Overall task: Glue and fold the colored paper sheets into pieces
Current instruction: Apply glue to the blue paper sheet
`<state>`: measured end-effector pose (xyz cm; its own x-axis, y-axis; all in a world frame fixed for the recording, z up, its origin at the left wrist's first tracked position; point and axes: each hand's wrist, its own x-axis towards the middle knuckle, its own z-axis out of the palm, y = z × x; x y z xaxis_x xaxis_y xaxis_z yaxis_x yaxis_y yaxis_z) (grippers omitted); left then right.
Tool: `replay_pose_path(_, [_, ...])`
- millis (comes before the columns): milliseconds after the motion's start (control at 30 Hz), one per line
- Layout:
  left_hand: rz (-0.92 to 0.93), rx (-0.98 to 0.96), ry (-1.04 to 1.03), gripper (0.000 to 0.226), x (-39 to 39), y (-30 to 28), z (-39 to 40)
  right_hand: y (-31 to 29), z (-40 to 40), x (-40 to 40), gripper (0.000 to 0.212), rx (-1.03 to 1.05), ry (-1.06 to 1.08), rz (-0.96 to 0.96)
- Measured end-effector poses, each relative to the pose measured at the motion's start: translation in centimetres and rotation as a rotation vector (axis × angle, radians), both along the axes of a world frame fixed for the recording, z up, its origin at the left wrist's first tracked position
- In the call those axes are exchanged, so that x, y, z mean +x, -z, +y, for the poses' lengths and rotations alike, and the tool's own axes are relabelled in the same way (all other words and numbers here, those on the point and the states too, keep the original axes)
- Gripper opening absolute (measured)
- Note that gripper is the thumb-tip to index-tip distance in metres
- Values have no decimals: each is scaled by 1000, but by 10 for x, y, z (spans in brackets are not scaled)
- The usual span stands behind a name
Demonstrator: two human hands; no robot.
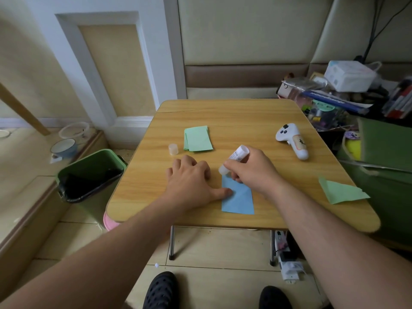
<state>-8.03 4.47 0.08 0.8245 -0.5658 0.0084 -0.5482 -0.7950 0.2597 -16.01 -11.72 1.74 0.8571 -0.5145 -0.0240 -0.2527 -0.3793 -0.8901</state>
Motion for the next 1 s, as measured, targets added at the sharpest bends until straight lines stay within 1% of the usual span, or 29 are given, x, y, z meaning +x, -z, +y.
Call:
replay_pose_path(133, [-6,19,4,69,1,2,0,0,-1,1,24,4,-5,2])
replay_pose_path(233, [2,-50,-35,61,3,2,-2,-1,0,1,20,-25,-2,0])
replay_pose_path(300, [-9,-43,-40,59,5,2,-2,-1,1,0,17,-71,-21,8])
replay_pose_path(667, [-23,-11,-38,61,8,4,-4,-11,1,-6,12,-232,-69,56])
replay_pose_path(800, [-27,-4,-39,61,9,4,-4,-13,-1,-6,14,-251,-54,57])
replay_pose_path(867, [-27,0,-36,62,9,5,-4,-12,0,-4,21,-218,-47,45])
replay_pose_path(900, [-27,0,-34,62,9,5,-4,-12,0,-3,26,-159,-32,38])
replay_pose_path(1000, [-32,-5,-36,63,8,5,-3,-15,1,2,33,117,50,-18])
